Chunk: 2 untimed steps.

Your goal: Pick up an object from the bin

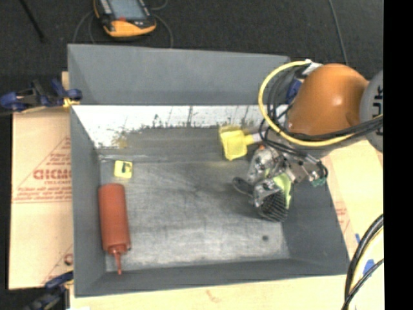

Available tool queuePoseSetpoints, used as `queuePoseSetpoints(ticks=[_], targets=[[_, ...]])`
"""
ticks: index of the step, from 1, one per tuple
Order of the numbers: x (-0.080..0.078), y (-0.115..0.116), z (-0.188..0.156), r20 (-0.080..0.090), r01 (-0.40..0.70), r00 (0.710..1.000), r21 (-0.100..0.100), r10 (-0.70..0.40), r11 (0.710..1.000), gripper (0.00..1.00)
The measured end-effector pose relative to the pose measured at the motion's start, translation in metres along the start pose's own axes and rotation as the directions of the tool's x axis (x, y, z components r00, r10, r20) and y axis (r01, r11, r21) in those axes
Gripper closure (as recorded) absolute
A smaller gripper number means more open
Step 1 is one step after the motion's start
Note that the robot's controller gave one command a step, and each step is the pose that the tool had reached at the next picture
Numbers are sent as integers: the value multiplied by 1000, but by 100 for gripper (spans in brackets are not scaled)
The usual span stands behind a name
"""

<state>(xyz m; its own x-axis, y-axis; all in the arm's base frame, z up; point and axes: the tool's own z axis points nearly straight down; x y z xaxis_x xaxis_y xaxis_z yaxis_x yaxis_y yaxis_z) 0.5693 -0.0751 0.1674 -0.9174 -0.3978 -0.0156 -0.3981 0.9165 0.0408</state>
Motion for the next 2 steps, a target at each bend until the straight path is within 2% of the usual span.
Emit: queuePoseSetpoints(ticks=[2], targets=[[-4, 4, 4, -5, -1, 1000, 4, 1, 1000, 100]])
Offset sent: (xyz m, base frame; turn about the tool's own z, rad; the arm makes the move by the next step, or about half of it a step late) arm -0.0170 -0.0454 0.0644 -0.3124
